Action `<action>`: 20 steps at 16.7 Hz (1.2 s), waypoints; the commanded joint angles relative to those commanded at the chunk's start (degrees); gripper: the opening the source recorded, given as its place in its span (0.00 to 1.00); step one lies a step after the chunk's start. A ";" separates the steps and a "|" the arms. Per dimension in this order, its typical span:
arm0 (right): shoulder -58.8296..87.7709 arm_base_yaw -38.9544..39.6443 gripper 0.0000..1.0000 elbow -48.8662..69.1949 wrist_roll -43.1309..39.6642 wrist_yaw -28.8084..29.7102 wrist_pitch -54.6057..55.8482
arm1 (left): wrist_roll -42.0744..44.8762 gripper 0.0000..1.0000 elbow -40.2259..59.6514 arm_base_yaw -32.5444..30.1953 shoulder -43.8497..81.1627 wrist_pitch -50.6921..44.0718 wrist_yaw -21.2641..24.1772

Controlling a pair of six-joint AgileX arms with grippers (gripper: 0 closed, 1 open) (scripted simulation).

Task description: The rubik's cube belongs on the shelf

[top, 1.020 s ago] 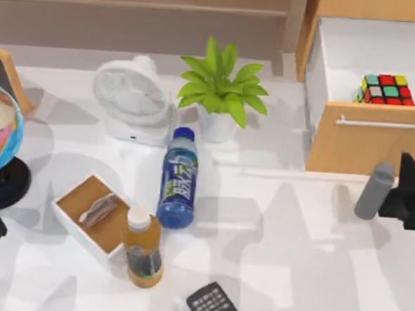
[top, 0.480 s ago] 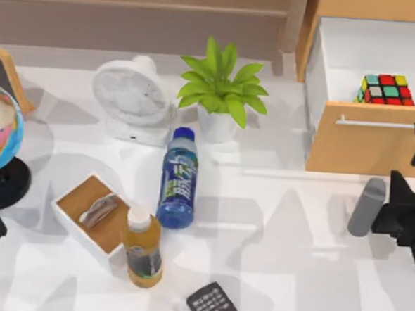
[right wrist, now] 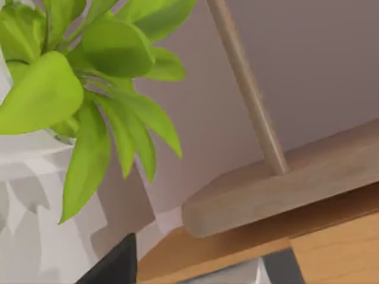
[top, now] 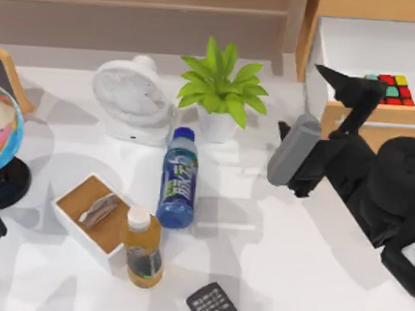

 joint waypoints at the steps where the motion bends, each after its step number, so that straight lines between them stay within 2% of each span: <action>1: -1.50 0.62 1.00 4.03 3.88 -1.53 -5.46 | 0.00 1.00 0.00 0.00 0.00 0.00 0.00; 5: -5.89 -0.24 1.00 23.19 20.44 -6.28 -30.85 | 0.00 1.00 0.00 0.00 0.00 0.00 0.00; 11: -5.00 -8.58 1.00 56.23 43.28 -8.80 -76.19 | 0.00 1.00 0.00 0.00 0.00 0.00 0.00; 16: 5.71 -16.74 1.00 81.43 57.03 -8.78 -113.54 | 0.00 1.00 0.00 0.00 0.00 0.00 0.00; 20: 19.00 -20.94 1.00 96.59 64.46 -8.62 -137.28 | 0.00 1.00 0.00 0.00 0.00 0.00 0.00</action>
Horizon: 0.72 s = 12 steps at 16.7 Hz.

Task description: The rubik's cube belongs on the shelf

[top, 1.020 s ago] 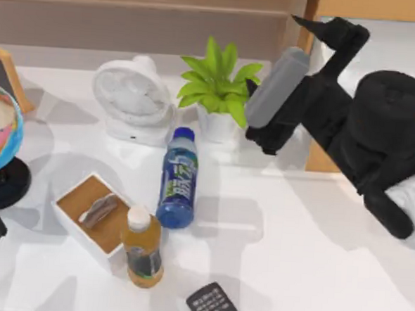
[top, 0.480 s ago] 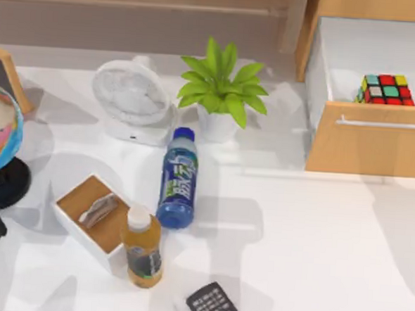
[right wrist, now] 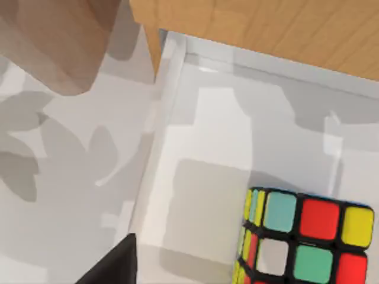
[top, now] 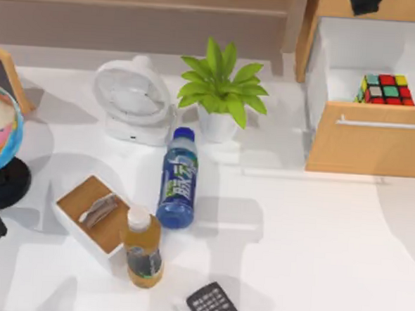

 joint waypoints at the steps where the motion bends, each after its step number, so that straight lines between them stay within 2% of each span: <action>1: 3.44 -0.76 1.00 3.01 1.44 0.02 -4.55 | 0.00 1.00 0.00 0.00 0.00 0.00 0.00; 6: 15.80 -3.68 1.00 12.77 6.18 -0.05 -18.03 | 0.00 1.00 0.00 0.00 0.00 0.00 0.00; 12: 16.84 -3.73 1.00 13.48 6.49 -0.05 -18.90 | 0.00 1.00 0.00 0.00 0.00 0.00 0.00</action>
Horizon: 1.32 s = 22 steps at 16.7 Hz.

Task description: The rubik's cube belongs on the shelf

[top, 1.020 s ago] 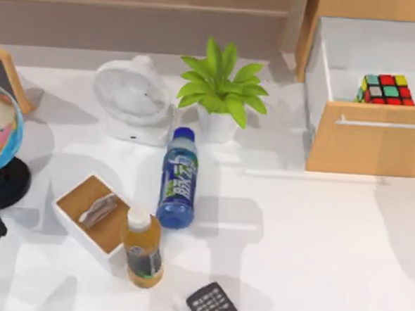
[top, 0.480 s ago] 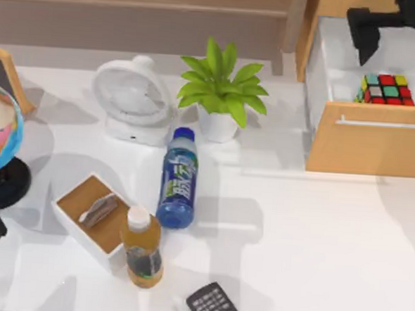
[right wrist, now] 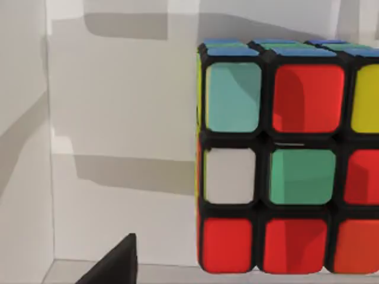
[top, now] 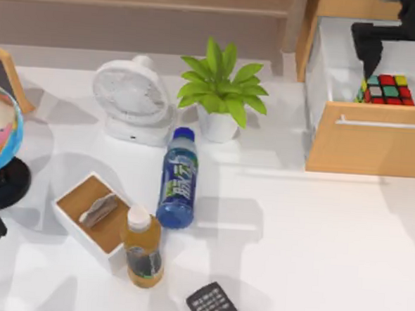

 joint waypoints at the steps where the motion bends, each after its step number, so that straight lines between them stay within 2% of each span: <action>1: -0.08 -0.03 1.00 -0.06 -0.01 0.01 -0.04 | 0.00 1.00 0.00 0.00 0.00 0.00 0.00; 6: -3.76 -0.75 1.00 -4.50 -0.37 -0.20 0.87 | 0.00 1.00 0.00 0.00 0.00 0.00 0.00; 11: -2.00 -0.16 1.00 -11.45 0.01 0.04 8.92 | 0.00 1.00 0.00 0.00 0.00 0.00 0.00; 18: 0.82 -0.34 1.00 -11.83 0.03 0.00 12.78 | 0.00 1.00 0.00 0.00 0.00 0.00 0.00; 22: 0.82 -0.34 0.70 -11.83 0.03 0.00 12.78 | 0.00 1.00 0.00 0.00 0.00 0.00 0.00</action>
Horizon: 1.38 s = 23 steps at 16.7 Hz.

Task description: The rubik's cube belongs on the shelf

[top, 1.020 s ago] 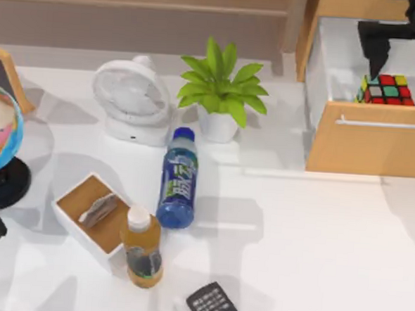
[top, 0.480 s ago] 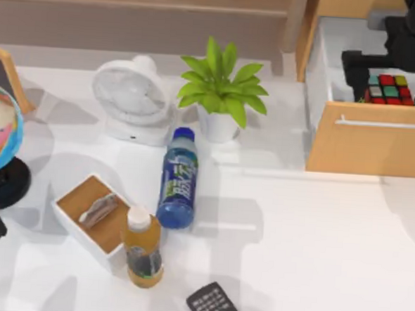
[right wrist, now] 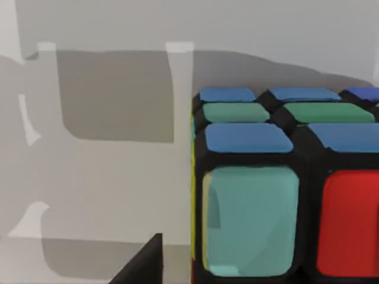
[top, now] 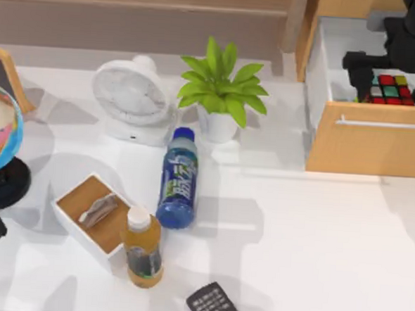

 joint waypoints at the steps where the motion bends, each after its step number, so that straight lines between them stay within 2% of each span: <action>1: 0.00 0.00 0.62 0.00 0.00 0.00 0.00 | 0.00 1.00 0.00 0.00 0.00 0.00 0.00; 9: 0.00 0.00 0.02 0.00 0.00 0.00 0.00 | 0.00 1.00 0.00 0.00 0.00 0.00 0.00; 19: -0.18 0.01 0.00 -0.10 0.04 0.02 -0.16 | 0.00 1.00 0.00 0.00 0.00 0.00 0.00; 23: -3.81 0.45 0.00 -0.84 -0.87 0.46 -4.29 | 0.00 1.00 0.00 0.00 0.00 0.00 0.00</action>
